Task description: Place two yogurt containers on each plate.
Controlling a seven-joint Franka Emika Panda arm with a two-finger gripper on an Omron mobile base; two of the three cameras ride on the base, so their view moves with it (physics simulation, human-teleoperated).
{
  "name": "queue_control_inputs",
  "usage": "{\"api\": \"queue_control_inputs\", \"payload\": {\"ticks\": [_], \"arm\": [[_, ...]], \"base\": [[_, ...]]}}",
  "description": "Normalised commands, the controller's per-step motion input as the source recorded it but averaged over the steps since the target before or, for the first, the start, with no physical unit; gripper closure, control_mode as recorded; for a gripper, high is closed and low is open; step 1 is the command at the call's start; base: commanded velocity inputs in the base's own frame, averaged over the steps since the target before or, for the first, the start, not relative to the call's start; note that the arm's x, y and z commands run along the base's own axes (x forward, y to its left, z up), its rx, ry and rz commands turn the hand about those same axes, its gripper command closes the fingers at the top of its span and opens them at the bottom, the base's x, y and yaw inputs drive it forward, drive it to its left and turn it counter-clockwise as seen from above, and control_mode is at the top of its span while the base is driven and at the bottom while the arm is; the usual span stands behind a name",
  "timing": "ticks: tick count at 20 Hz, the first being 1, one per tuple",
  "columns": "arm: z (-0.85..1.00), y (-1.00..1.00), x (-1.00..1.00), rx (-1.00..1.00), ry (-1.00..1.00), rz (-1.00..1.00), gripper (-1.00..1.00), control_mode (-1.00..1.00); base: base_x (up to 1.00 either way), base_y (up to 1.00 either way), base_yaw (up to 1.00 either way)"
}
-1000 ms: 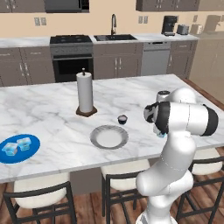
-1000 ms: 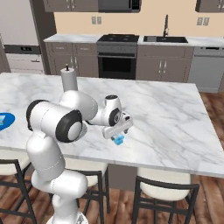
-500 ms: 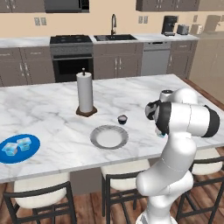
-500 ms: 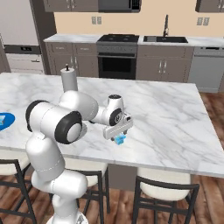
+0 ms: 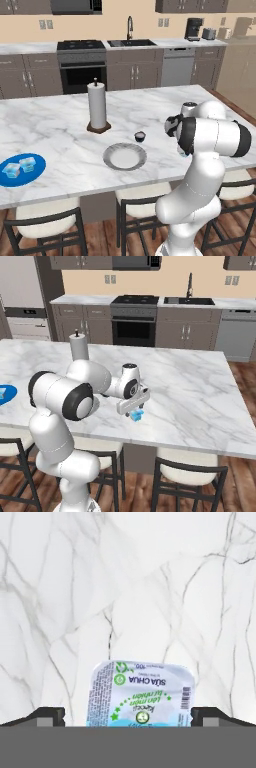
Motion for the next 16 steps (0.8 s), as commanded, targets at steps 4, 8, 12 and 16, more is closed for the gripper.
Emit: {"api": "queue_control_inputs", "payload": {"ticks": [4,8,12,16], "arm": [[0.0,0.04,0.0,0.0,0.0,0.04,-1.0,-1.0],[0.0,0.0,0.0,0.0,0.0,0.0,-1.0,-1.0],[0.0,-0.01,0.0,0.0,0.0,0.0,-1.0,-1.0],[0.0,-0.05,0.0,0.0,0.0,0.0,-1.0,-1.0]], "base": [[0.0,0.0,0.0],[0.0,0.0,0.0],[0.0,0.0,0.0],[0.0,0.0,0.0]]}}
